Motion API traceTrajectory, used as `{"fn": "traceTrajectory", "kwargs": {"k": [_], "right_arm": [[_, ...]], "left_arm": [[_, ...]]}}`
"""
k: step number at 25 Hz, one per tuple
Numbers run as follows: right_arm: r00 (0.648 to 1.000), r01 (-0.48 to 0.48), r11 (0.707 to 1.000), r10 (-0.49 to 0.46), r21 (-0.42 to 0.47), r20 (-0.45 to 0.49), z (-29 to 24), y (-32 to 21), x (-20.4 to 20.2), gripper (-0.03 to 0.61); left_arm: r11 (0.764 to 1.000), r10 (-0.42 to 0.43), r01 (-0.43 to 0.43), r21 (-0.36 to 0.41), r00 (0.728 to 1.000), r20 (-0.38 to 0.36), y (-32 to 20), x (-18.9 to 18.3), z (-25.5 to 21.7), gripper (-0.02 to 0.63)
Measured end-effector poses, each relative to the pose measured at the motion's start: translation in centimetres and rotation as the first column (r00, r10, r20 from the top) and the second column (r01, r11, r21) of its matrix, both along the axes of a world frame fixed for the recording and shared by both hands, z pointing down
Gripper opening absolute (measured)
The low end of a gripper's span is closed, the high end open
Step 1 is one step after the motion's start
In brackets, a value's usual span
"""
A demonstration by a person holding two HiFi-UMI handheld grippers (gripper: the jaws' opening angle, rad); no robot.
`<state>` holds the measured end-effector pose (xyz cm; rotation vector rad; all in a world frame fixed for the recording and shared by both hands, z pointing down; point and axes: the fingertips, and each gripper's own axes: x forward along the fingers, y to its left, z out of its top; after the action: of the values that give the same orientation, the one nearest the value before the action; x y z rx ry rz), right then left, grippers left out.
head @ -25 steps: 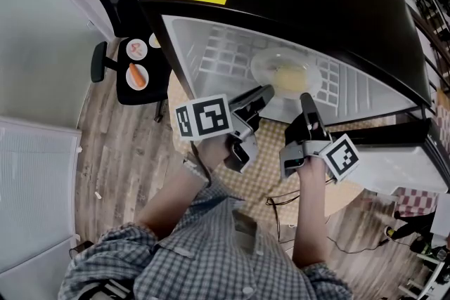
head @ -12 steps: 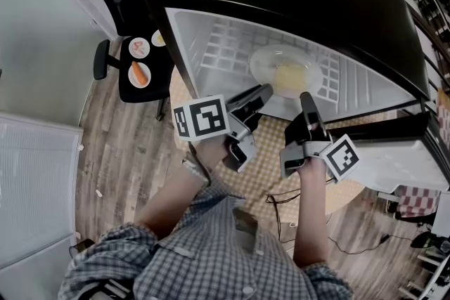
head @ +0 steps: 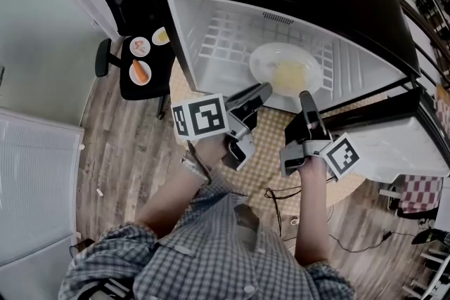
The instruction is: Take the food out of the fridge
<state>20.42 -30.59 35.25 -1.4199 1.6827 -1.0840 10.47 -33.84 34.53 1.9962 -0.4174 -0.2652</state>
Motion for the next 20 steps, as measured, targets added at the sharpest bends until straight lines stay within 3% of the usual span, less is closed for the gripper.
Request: {"fn": "traceTrajectory", "kwargs": {"k": [20], "right_arm": [[0.999,0.036,0.999,-0.036,-0.006,-0.001,0.3,9.5,0.0,0.044]], "left_arm": [[1.000,0.005,-0.006,0.010,1.000,0.024,9.7,0.3,0.5,0.048]]}}
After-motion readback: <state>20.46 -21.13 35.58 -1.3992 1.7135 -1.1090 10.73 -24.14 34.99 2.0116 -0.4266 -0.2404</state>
